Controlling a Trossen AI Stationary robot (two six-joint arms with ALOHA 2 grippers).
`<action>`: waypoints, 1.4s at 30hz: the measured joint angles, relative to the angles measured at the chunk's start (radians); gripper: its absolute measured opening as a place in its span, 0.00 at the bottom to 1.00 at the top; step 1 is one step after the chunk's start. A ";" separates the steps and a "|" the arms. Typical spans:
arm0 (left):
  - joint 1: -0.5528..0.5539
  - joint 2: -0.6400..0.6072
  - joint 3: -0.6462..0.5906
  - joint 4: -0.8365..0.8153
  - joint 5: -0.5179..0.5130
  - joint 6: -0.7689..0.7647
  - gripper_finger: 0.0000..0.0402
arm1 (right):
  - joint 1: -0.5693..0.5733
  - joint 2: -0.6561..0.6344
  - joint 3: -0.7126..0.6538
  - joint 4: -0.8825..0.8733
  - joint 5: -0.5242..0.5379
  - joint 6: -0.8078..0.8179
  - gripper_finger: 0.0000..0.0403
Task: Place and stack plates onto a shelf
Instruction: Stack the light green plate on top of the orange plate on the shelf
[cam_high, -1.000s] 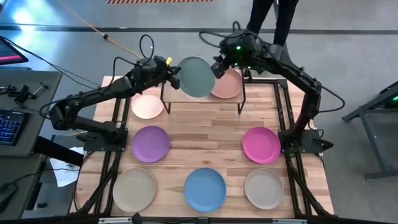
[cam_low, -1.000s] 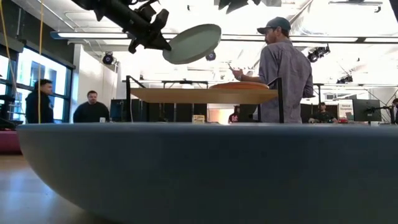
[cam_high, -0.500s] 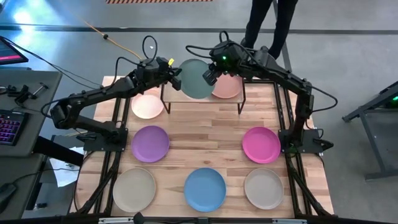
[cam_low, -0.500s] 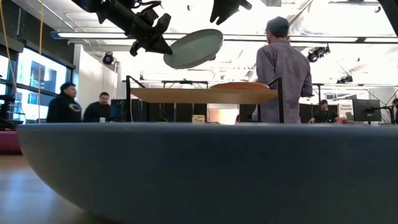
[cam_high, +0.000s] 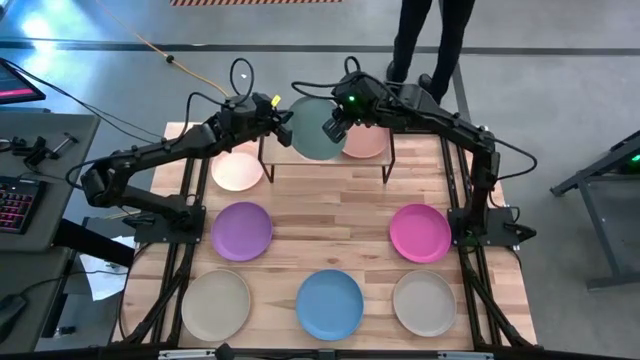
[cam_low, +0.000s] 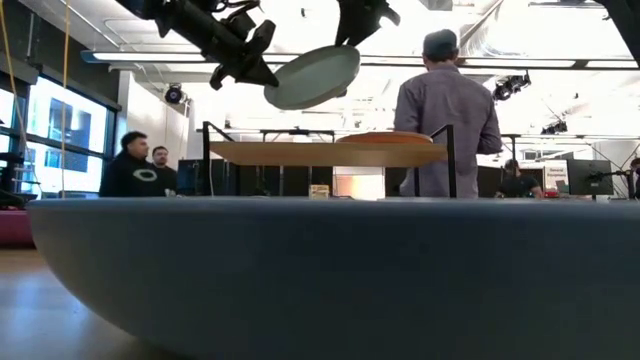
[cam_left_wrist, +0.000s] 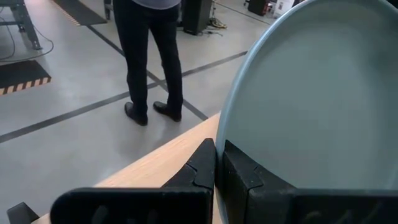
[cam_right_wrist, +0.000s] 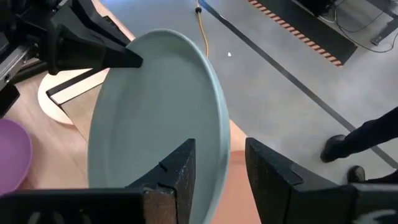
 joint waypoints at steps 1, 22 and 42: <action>-0.001 0.000 0.000 0.000 0.000 0.000 0.00 | 0.000 0.002 0.000 -0.004 0.000 0.004 0.29; -0.014 0.000 0.000 0.024 -0.001 0.005 0.00 | -0.001 0.014 0.000 -0.067 0.001 0.078 0.03; -0.013 -0.001 -0.001 0.024 0.054 0.048 0.13 | 0.000 0.015 0.000 -0.071 0.012 0.057 0.00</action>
